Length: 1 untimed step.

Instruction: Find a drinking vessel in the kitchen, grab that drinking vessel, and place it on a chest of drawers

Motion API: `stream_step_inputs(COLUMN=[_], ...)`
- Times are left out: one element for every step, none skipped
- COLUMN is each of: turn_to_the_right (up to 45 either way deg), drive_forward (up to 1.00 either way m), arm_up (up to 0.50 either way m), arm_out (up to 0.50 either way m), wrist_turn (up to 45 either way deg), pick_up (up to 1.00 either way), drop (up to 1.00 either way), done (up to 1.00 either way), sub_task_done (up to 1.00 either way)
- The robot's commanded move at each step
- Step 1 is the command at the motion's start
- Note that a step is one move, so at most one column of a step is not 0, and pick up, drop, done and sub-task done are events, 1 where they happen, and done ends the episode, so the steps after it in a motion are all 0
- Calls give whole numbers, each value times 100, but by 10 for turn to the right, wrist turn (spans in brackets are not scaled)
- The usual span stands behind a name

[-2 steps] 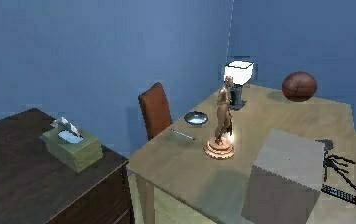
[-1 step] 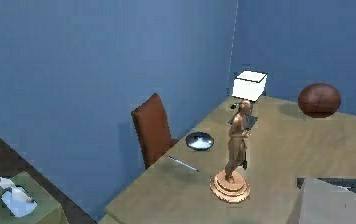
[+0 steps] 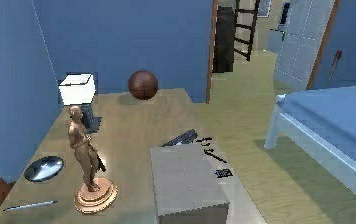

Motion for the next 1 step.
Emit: stream_step_inputs(turn_to_the_right=[90], drive_forward=[0], arm_up=[0], arm_out=[0], wrist_turn=[0], pick_up=[0], drop=[0], done=[0], sub_task_done=[0])
